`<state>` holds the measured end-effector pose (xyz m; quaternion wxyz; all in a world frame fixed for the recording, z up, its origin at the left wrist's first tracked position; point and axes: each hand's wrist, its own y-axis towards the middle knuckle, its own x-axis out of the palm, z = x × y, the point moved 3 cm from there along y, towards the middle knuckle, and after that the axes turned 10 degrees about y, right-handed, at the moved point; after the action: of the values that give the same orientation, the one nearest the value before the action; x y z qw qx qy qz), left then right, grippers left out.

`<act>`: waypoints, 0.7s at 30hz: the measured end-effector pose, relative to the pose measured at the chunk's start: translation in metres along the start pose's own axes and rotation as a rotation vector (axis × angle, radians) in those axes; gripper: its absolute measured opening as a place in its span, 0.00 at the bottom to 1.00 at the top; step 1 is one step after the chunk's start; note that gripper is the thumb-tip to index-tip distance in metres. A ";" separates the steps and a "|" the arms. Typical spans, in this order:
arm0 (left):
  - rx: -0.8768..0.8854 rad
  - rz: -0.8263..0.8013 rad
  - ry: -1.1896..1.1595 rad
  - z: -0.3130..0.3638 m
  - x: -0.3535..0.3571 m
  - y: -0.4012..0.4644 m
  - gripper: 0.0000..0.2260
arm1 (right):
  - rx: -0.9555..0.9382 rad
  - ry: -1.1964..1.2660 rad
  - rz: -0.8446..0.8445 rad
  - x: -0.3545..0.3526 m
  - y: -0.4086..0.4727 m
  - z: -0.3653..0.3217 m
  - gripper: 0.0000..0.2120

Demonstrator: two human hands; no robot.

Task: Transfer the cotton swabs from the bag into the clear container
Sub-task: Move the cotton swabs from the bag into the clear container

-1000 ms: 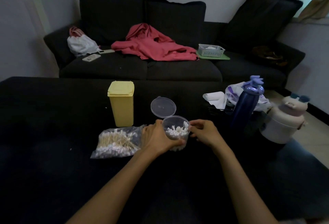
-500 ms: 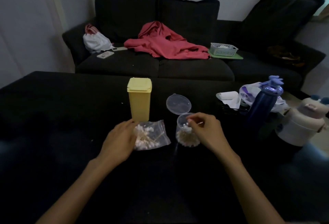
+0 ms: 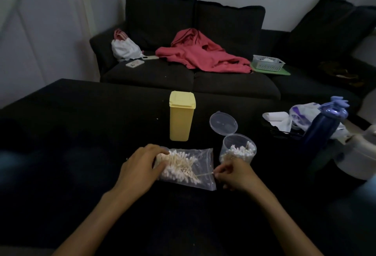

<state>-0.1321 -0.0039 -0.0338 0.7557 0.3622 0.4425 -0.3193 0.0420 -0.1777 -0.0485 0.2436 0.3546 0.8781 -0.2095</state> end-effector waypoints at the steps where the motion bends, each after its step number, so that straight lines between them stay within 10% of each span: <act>1: 0.027 -0.023 -0.008 -0.001 0.002 0.002 0.14 | -0.072 -0.058 0.046 0.000 0.003 0.000 0.05; 12: 0.191 -0.326 0.029 0.013 0.028 0.010 0.16 | -0.294 -0.427 -0.102 0.016 0.012 -0.001 0.06; 21: 0.070 -0.381 0.025 0.015 0.016 0.012 0.39 | 0.008 0.582 -0.039 0.024 -0.008 -0.017 0.05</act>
<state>-0.1091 -0.0126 -0.0399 0.6631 0.3019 0.5009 -0.4672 0.0161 -0.1609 -0.0474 -0.0241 0.3838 0.9169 -0.1069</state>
